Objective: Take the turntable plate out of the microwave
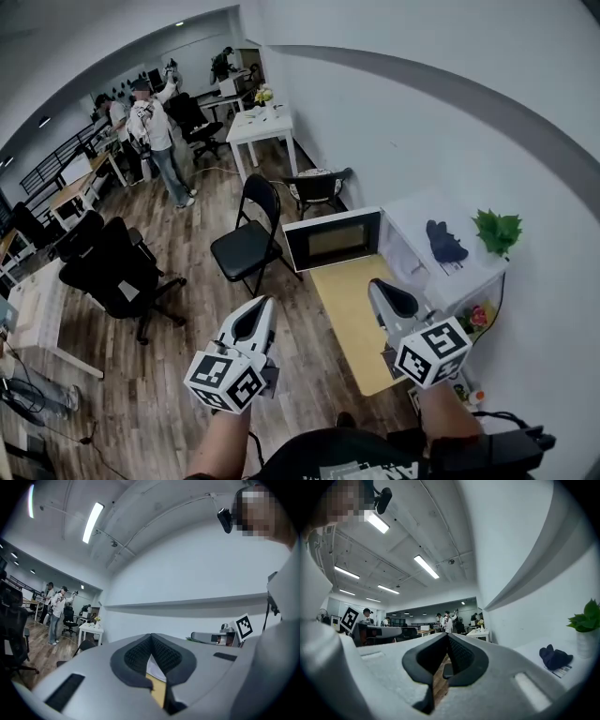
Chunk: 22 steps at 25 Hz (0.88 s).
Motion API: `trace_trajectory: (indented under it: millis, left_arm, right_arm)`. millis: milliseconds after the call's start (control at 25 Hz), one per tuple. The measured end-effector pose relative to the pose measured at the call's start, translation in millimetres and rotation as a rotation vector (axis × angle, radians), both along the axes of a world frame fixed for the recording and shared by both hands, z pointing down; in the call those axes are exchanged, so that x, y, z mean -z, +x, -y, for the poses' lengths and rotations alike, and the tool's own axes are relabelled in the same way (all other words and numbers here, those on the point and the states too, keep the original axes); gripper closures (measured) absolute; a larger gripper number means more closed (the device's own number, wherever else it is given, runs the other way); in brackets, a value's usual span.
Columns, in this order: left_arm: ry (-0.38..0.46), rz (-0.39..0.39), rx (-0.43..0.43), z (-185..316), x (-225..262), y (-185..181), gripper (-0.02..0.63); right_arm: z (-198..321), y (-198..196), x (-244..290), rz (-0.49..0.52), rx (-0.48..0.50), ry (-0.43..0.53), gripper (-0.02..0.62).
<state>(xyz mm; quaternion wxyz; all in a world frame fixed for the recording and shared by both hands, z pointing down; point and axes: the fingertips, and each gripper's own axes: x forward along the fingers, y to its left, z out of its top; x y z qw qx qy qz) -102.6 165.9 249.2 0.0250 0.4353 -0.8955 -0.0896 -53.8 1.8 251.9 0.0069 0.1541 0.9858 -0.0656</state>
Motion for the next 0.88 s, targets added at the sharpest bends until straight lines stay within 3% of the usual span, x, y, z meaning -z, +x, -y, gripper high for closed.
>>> trace_trajectory:
  millis: [560,880]
  left_arm:
    - [-0.017,-0.031,-0.087,102,-11,-64,0.605]
    - [-0.033,-0.033,-0.23,165,-30,-96,0.605]
  right_arm:
    - [77,-55,-13,-0.004,-0.026,-0.011,0.591]
    - [111,-64,-32,-0.017,-0.159,-0.021,0.591]
